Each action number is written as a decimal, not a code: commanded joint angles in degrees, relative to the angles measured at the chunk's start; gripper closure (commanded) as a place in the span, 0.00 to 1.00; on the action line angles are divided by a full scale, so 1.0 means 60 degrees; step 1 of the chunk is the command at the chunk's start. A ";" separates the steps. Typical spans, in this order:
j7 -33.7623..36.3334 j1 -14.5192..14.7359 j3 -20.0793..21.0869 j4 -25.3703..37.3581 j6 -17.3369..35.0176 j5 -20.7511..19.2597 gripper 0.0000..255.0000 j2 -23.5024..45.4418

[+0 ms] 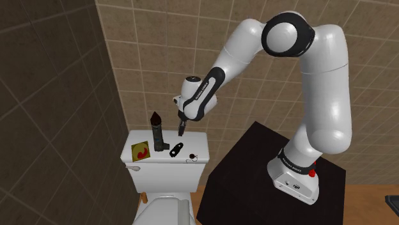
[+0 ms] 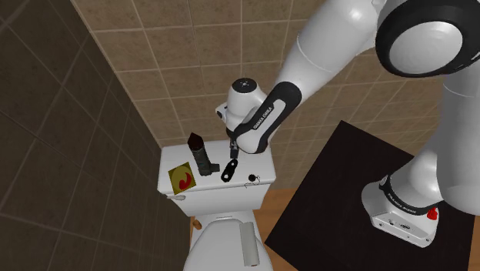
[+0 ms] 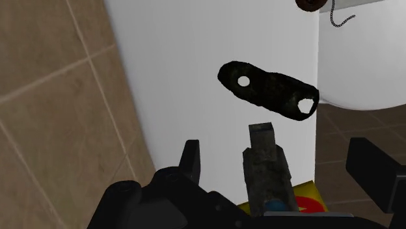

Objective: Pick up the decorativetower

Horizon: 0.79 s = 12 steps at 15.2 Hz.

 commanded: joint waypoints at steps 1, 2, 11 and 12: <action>-0.0129 0.0033 0.0142 0.0661 0.0221 -0.0034 0.00 0.0777; -0.0195 0.0046 0.0203 0.0978 0.0306 -0.0062 0.00 0.1131; -0.0601 0.0250 0.0504 0.3407 0.0661 -0.0312 0.00 0.3616; -0.0608 0.0256 0.0498 0.3495 0.0707 -0.0316 0.00 0.3751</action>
